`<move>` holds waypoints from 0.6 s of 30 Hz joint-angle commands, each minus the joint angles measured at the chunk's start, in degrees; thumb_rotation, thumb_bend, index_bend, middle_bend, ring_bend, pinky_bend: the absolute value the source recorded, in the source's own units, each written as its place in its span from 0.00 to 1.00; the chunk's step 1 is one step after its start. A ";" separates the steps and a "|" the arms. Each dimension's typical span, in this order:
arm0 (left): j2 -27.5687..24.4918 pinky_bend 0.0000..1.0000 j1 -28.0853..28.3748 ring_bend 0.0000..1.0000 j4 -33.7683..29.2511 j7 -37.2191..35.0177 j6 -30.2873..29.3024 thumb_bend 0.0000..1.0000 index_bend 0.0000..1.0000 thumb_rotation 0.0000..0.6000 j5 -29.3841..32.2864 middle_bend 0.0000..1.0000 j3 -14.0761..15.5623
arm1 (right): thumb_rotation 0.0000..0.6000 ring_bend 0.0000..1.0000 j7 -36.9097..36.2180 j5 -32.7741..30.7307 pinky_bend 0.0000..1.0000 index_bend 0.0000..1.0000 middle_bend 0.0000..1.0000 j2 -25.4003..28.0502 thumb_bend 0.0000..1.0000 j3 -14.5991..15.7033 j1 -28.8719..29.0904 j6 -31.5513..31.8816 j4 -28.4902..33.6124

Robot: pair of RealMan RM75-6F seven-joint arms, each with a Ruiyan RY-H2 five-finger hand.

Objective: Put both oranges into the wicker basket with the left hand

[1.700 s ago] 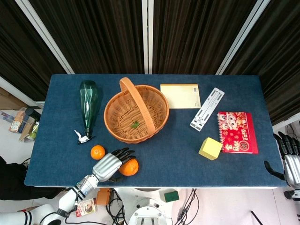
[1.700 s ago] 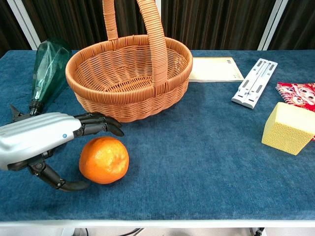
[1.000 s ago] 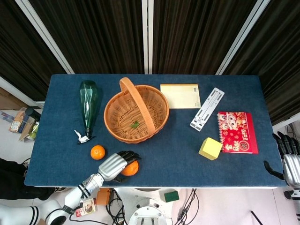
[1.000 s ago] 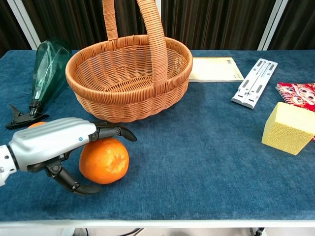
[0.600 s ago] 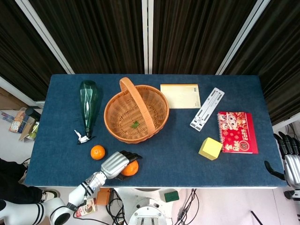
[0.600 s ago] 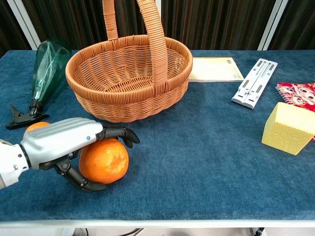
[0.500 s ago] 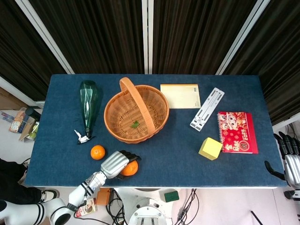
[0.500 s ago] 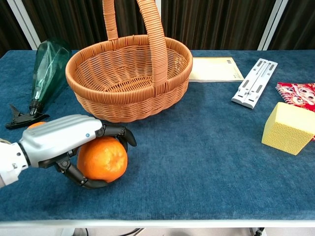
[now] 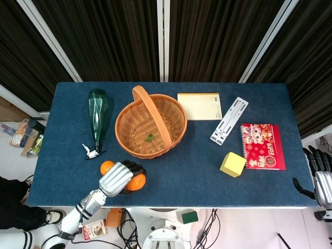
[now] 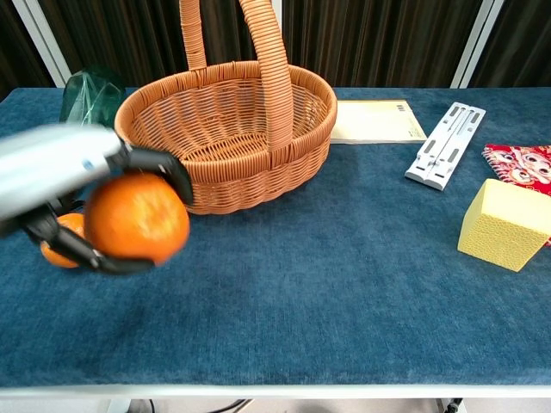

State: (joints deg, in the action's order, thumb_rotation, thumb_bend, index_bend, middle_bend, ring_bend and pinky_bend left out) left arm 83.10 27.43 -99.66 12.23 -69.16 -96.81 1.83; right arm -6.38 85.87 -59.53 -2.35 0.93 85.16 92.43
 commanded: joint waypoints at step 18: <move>1.14 0.44 15.90 0.45 7.13 5.87 13.30 0.25 0.37 1.00 27.55 0.45 -20.22 | 1.00 0.00 0.33 -0.22 0.00 0.00 0.00 -0.04 0.32 -0.08 -0.03 -0.04 0.05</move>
State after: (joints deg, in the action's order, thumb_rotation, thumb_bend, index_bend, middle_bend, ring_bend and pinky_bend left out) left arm 81.12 40.43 -96.26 18.58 -58.01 -71.06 -16.89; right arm -6.05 85.68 -59.58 -2.42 0.88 85.14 92.50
